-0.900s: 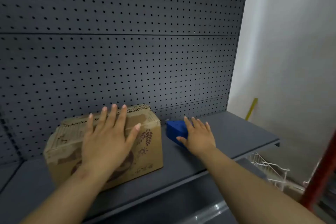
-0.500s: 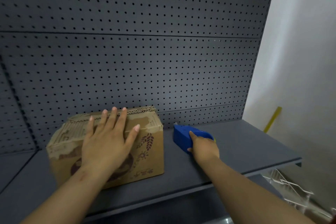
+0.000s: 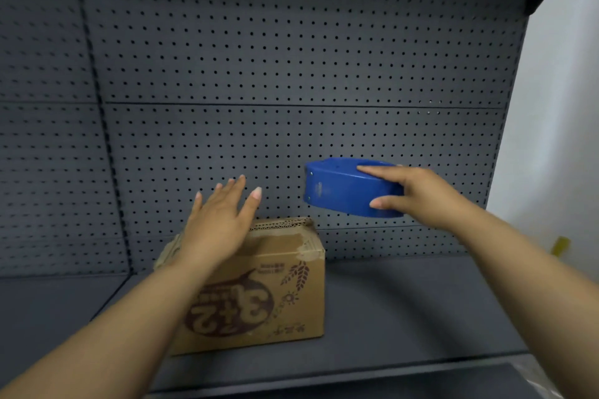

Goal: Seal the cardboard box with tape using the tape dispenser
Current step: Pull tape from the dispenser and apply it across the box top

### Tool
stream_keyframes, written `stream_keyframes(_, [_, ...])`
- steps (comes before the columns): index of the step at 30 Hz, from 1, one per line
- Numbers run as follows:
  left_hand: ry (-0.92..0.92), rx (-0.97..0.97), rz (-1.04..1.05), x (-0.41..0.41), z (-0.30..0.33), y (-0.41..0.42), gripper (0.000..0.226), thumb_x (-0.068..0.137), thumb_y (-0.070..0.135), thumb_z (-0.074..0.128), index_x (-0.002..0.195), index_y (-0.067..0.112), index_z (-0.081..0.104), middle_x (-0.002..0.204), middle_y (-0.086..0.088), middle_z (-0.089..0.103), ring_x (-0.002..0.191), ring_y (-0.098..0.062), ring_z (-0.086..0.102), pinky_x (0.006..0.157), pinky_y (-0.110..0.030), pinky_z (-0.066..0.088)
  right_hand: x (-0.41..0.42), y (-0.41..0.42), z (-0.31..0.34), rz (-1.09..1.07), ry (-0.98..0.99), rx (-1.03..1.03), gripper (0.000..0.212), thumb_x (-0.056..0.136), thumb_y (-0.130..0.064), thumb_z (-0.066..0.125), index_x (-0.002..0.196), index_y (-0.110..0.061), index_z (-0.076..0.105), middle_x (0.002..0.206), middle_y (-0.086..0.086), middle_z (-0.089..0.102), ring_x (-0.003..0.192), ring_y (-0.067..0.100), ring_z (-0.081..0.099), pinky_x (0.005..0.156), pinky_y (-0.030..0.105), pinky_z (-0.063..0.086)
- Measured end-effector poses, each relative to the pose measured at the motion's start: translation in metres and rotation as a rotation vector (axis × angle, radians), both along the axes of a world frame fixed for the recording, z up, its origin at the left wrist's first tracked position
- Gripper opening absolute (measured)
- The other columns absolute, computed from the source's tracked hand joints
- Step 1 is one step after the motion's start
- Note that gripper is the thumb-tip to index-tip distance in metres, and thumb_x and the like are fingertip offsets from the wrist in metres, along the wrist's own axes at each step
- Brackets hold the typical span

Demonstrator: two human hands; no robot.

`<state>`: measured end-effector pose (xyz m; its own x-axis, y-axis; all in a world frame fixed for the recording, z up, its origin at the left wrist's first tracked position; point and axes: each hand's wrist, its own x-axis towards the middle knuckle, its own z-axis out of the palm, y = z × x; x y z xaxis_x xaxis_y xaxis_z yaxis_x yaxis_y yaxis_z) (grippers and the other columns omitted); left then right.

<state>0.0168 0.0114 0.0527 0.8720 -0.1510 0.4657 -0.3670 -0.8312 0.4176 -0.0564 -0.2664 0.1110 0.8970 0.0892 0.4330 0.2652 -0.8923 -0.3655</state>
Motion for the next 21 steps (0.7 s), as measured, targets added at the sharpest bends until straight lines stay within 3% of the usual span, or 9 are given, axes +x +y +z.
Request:
stream_keyframes(3, [-0.002,-0.114,-0.03,0.001,0.017,0.011,0.077,0.082,0.064,0.006,0.149,0.028,0.017,0.157,0.004,0.018,0.145,-0.011,0.008,0.116,-0.034,-0.007,-0.006,0.018,0.027,0.119,-0.015,0.054,0.057,0.081,-0.022,0.069,0.118,-0.057,0.044,0.128,-0.015,0.049,0.109,0.009,0.046,0.076,0.016,0.039])
stream_keyframes(7, [0.044,-0.349,-0.11,-0.002,0.031,0.029,0.077,0.081,0.068,0.008,0.147,0.031,0.022,0.155,0.008,0.022,0.145,-0.012,0.01,0.116,-0.033,-0.003,-0.004,0.04,0.046,0.217,-0.021,0.061,0.06,0.079,-0.023,0.069,0.105,-0.067,0.039,0.129,-0.015,0.05,0.116,0.008,0.042,0.087,0.023,0.037])
stream_keyframes(9, [0.119,-0.533,-0.18,-0.005,0.037,0.036,0.077,0.081,0.071,0.009,0.146,0.033,0.028,0.153,0.009,0.03,0.143,-0.014,0.021,0.115,-0.035,0.01,-0.001,0.05,0.049,0.243,-0.033,0.052,0.061,0.079,-0.022,0.07,0.103,-0.068,0.038,0.131,-0.018,0.048,0.125,0.007,0.037,0.094,0.024,0.034])
stream_keyframes(12, [0.261,-0.762,-0.314,-0.009,0.042,0.044,0.075,0.086,0.066,0.005,0.14,0.027,0.039,0.14,0.003,0.05,0.131,-0.016,0.044,0.112,-0.038,0.023,0.007,0.063,0.049,0.271,-0.038,0.047,0.062,0.08,-0.02,0.069,0.101,-0.068,0.036,0.131,-0.024,0.043,0.128,0.0,0.025,0.093,0.022,0.027])
stream_keyframes(17, [0.479,-1.015,-0.447,-0.006,0.043,0.056,0.075,0.087,0.067,0.01,0.13,0.022,0.051,0.113,-0.005,0.068,0.107,-0.022,0.063,0.102,-0.04,0.041,0.022,0.079,0.045,0.275,-0.015,0.046,0.062,0.08,-0.02,0.069,0.114,-0.062,0.039,0.127,-0.031,0.036,0.142,0.01,0.014,0.1,0.026,0.021])
stream_keyframes(21, [0.534,-1.122,-0.447,-0.002,0.044,0.067,0.056,0.09,0.06,0.029,0.117,0.021,0.059,0.107,-0.007,0.071,0.095,-0.024,0.069,0.083,-0.035,0.051,0.032,0.089,0.042,0.262,-0.018,0.06,0.06,0.081,-0.02,0.068,0.121,-0.056,0.041,0.14,-0.02,0.041,0.142,0.012,0.018,0.098,0.027,0.025])
